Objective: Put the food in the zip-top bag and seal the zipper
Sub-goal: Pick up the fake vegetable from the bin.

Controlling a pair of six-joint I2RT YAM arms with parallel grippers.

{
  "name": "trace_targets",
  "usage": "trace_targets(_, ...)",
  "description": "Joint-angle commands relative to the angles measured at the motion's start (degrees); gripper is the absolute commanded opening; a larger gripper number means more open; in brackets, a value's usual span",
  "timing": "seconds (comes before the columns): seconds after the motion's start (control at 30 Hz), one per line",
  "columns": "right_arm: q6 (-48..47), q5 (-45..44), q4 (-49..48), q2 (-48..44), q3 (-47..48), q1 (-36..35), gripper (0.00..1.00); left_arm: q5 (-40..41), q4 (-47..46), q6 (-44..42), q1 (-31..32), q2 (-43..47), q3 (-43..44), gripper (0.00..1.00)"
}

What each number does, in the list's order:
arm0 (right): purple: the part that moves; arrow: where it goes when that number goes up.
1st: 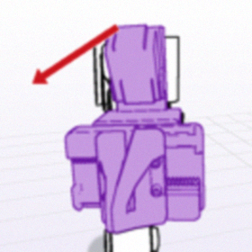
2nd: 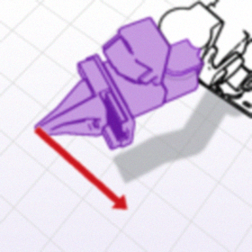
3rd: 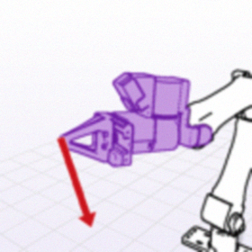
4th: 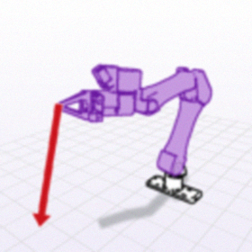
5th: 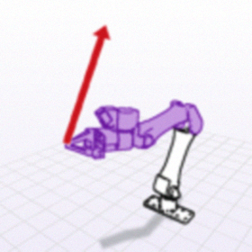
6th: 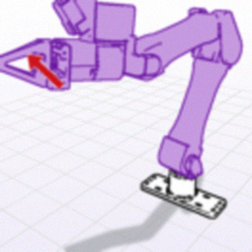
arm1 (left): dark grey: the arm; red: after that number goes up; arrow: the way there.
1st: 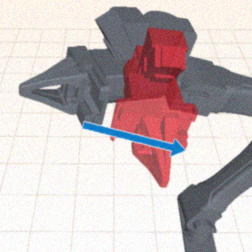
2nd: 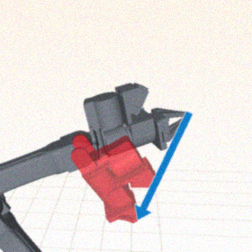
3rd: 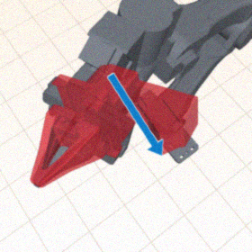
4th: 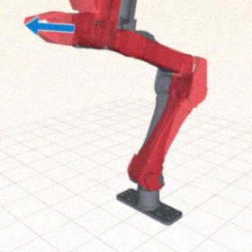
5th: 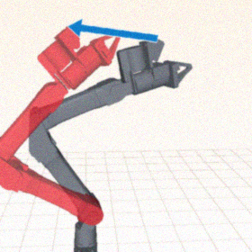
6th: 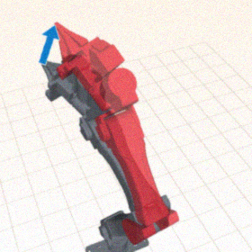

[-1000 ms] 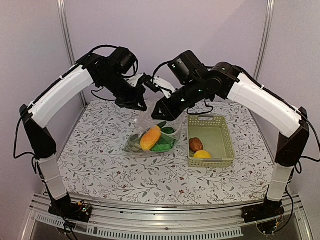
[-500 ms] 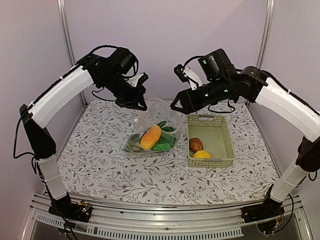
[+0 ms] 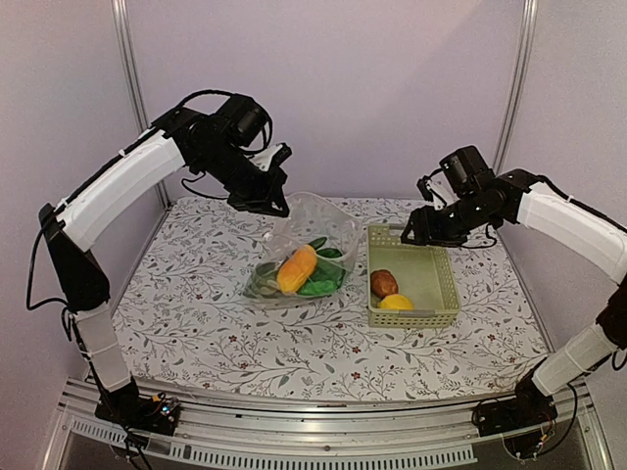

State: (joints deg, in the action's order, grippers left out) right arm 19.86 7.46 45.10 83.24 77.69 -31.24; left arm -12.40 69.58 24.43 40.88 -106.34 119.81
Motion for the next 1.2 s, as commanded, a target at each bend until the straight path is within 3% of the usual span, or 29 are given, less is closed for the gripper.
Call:
trace_targets(0.0,-0.6,3.5,1.5,4.6,-0.8,0.4,0.69,0.2,-0.8,-0.7,0.3,2.2,-0.8,0.00)
trace_targets(0.37,-4.0,5.1,2.2,22.2,5.6,0.4,0.76,0.8,-0.5,-0.8,0.1,3.1,-1.6,0.00)
trace_targets(0.87,-5.3,5.5,-0.7,33.7,8.8,0.4,0.79,0.8,-1.5,-0.8,-0.5,4.1,-3.2,0.00)
trace_targets(1.17,-5.9,5.1,-1.4,35.6,10.5,1.3,0.66,0.0,-1.5,-1.0,-1.1,3.6,-3.3,0.00)
